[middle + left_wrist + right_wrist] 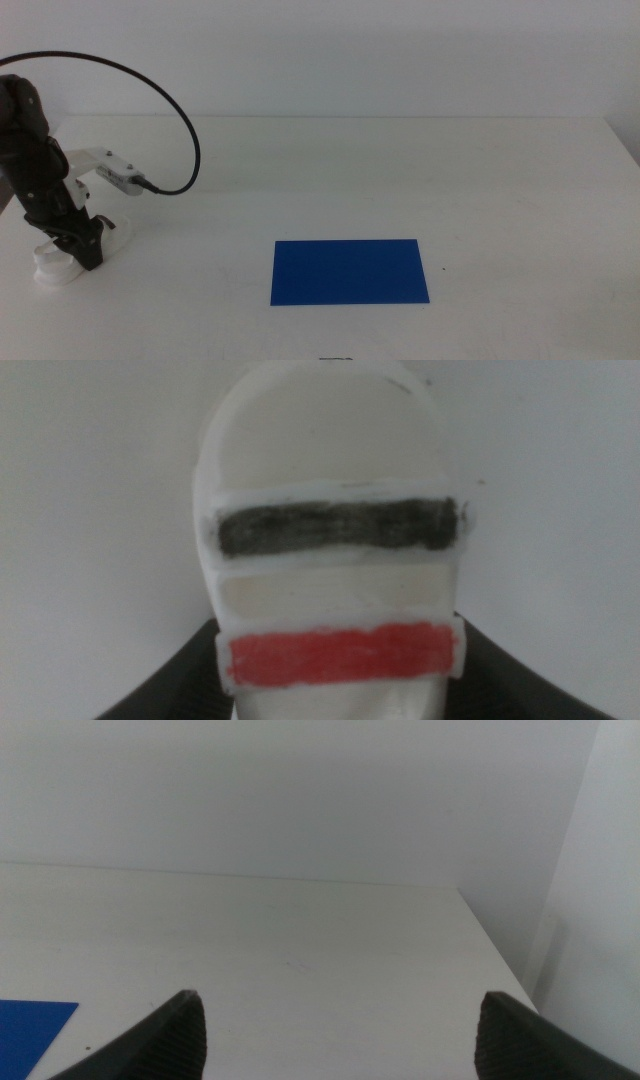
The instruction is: Use one arm to grab the shoe from the table and place it on the mat.
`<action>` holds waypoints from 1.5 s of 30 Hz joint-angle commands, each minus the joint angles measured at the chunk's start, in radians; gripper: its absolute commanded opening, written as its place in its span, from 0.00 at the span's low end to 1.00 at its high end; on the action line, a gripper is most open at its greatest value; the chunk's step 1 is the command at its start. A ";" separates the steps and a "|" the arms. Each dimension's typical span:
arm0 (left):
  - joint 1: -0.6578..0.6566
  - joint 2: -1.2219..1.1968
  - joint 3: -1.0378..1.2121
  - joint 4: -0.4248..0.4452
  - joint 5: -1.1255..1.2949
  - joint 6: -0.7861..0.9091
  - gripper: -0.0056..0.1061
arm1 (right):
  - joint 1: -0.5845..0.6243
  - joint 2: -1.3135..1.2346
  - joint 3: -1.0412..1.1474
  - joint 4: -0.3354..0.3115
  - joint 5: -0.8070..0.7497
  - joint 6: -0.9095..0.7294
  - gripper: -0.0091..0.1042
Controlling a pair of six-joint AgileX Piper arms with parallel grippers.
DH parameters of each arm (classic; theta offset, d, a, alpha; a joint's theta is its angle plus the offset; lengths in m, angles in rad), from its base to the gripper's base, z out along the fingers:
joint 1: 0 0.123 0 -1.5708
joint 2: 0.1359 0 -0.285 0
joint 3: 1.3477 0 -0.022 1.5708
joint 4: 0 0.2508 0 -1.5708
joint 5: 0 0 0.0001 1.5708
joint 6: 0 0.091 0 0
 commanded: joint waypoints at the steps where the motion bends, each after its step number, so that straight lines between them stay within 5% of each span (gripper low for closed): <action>1: -0.014 -0.060 -0.047 -0.022 0.077 -0.065 0.23 | 0.002 -0.019 -0.019 -0.009 -0.076 -0.004 0.91; 5: -0.091 -0.077 -0.115 0.018 0.225 -0.169 0.04 | 0.002 -0.019 -0.019 -0.009 -0.076 -0.004 0.91; 20: -0.698 -0.083 -0.206 0.037 0.258 -0.461 0.04 | 0.002 -0.019 -0.019 -0.009 -0.076 -0.004 0.91; 35: -0.851 0.067 -0.422 -0.018 0.249 -0.552 0.04 | 0.002 -0.019 -0.019 -0.009 -0.076 -0.004 0.91; 38: -0.851 0.067 -0.431 -0.016 0.254 -0.811 0.04 | 0.002 -0.019 -0.019 -0.009 -0.076 -0.004 0.91; 45: -0.851 0.067 -0.436 -0.053 0.251 -1.904 0.04 | 0.002 -0.019 -0.019 -0.009 -0.076 -0.004 0.91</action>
